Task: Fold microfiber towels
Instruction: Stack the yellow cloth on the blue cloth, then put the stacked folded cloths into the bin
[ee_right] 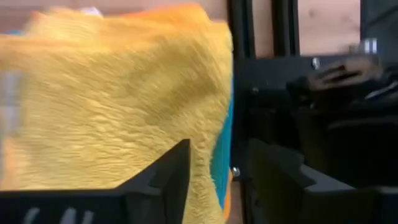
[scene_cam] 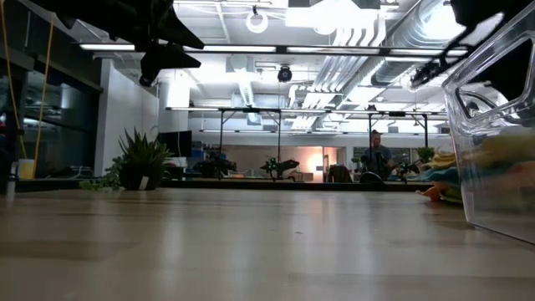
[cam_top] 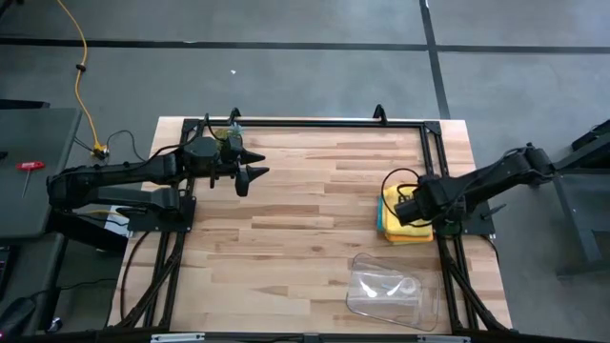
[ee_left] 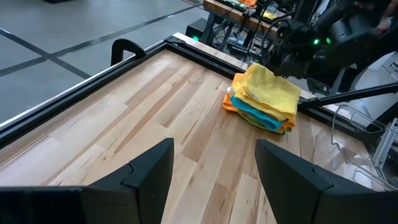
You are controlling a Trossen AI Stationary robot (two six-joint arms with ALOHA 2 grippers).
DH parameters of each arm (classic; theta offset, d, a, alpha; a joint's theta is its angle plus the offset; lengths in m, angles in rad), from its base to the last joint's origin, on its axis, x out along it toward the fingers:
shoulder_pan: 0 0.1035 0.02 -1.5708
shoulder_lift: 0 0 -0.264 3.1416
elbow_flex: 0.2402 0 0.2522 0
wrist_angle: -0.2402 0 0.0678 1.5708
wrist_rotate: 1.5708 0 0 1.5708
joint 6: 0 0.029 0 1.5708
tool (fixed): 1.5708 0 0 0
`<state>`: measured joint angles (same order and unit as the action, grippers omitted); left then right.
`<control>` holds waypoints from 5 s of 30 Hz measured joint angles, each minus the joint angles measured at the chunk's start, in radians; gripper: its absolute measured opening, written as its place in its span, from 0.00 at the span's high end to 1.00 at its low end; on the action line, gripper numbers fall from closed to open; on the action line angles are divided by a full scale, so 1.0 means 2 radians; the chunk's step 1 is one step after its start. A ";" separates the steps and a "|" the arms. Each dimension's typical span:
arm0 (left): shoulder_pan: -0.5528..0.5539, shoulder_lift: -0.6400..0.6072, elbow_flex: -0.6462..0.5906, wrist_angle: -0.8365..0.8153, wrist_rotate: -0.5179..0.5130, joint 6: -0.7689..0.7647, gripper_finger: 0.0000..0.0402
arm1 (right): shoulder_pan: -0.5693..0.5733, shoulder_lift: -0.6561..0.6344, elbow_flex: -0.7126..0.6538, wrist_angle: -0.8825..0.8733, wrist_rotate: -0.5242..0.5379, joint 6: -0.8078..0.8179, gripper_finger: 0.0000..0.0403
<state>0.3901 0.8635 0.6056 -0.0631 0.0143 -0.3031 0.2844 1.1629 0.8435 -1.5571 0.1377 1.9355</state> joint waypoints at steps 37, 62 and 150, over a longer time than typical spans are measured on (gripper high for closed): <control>0.000 0.000 0.000 0.000 -0.001 -0.017 0.46 | -0.166 0.067 -0.041 0.150 -0.124 -0.565 1.00; 0.000 0.000 0.000 -0.010 0.002 -0.032 0.46 | -0.205 0.280 0.049 0.316 -0.123 -0.663 1.00; 0.000 0.000 0.000 -0.026 0.030 -0.053 0.46 | -0.263 0.083 0.019 0.336 -0.073 -0.555 0.24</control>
<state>0.3893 0.8635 0.6055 -0.1158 0.0746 -0.4088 -0.2413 1.3296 0.8820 -0.8852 -0.0086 0.8247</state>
